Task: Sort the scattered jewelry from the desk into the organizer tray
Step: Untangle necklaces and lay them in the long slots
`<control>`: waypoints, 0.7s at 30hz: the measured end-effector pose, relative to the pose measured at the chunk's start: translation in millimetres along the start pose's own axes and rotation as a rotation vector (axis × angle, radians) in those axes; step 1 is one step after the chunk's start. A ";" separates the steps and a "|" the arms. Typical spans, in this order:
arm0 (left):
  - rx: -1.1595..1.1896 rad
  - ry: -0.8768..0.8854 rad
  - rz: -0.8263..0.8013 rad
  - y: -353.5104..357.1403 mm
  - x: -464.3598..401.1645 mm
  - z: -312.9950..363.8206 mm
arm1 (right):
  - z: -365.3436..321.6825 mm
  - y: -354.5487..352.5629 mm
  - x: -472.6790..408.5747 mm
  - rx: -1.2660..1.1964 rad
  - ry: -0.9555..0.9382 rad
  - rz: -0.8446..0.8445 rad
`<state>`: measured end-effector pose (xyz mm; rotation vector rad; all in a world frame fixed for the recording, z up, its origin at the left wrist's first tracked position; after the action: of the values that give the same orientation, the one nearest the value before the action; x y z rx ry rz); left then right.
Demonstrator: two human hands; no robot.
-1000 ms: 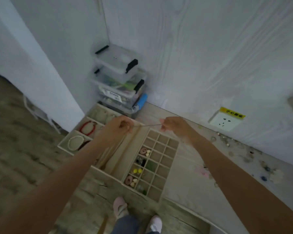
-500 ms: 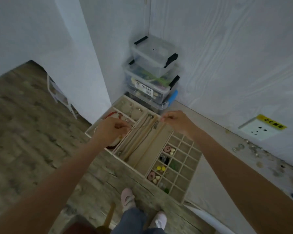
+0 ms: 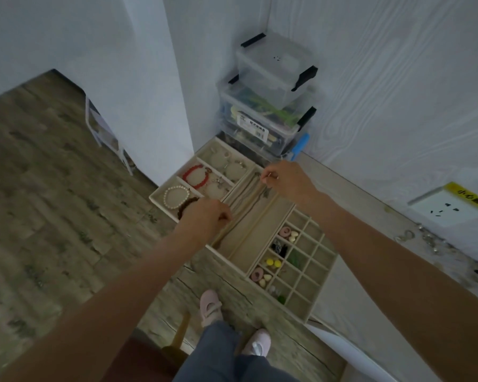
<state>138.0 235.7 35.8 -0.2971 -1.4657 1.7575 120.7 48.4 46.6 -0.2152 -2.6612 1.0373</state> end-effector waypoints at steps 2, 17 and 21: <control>-0.145 0.074 0.004 3.5 2.6 5.7 | 1.9 1.1 -0.2 0.007 0.002 -0.002; -0.567 0.412 0.057 38.1 14.6 25.4 | 14.9 17.5 13.4 0.080 0.045 -0.098; -0.482 0.410 0.075 45.8 16.9 18.4 | 15.4 18.0 15.5 0.098 0.046 -0.097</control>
<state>95.8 234.5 5.1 -0.9142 -1.5600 1.2741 101.9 55.4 26.6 -0.0876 -2.5450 1.1146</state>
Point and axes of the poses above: each hand's wrist, its own x-axis away from the middle knuckle, its own y-axis out of the palm, z = x × y, the point moved 5 cm from there along -x, towards the middle knuckle, and after that the axes turned 11 degrees about -x, right-handed, at the moved point
